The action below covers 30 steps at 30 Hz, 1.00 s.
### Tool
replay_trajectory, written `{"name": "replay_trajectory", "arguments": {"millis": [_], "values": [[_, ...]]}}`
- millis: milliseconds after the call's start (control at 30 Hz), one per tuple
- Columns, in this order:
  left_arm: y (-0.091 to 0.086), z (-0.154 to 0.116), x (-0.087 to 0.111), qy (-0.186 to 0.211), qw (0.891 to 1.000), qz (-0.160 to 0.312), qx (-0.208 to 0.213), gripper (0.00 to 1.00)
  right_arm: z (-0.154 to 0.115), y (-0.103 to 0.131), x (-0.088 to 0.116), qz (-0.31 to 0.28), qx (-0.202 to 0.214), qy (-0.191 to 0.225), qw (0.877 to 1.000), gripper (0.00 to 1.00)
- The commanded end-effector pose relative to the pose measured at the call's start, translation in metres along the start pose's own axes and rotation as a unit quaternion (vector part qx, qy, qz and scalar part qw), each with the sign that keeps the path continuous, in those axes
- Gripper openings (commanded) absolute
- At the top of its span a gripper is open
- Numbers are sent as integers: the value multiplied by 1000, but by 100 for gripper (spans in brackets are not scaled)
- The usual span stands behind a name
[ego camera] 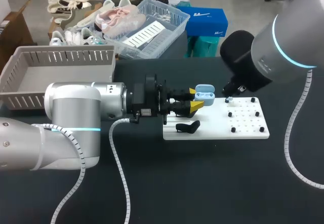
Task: Pick up each earbud case from the left stands, insert the matching earbuds, close the lid, and place the case in the box.
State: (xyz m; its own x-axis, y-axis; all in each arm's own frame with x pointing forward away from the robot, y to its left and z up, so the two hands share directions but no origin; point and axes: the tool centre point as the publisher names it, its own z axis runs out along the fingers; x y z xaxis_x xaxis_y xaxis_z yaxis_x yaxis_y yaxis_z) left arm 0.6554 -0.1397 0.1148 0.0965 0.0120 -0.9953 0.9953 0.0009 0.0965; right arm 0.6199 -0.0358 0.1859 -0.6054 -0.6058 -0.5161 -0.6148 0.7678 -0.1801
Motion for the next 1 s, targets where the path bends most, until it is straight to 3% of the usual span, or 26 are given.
{"name": "replay_trajectory", "arguments": {"millis": [33, 567, 667, 833, 1000], "values": [[1, 1, 1, 0, 1000, 0, 0, 0, 7, 5, -8, -4, -4, 22, 1000, 0], [1, 1, 1, 0, 1000, 0, 0, 0, 7, 6, -9, -5, -17, 26, 1000, 0], [1, 1, 1, 0, 1000, 0, 0, 0, 11, 7, -13, 24, 12, 50, 998, 0], [1, 1, 1, 0, 1000, 0, 0, 0, 10, 13, -19, 106, 41, 41, 993, 0], [1, 1, 1, 0, 1000, 0, 0, 0, 4, 19, -18, 141, 77, 50, 986, 0]]}}
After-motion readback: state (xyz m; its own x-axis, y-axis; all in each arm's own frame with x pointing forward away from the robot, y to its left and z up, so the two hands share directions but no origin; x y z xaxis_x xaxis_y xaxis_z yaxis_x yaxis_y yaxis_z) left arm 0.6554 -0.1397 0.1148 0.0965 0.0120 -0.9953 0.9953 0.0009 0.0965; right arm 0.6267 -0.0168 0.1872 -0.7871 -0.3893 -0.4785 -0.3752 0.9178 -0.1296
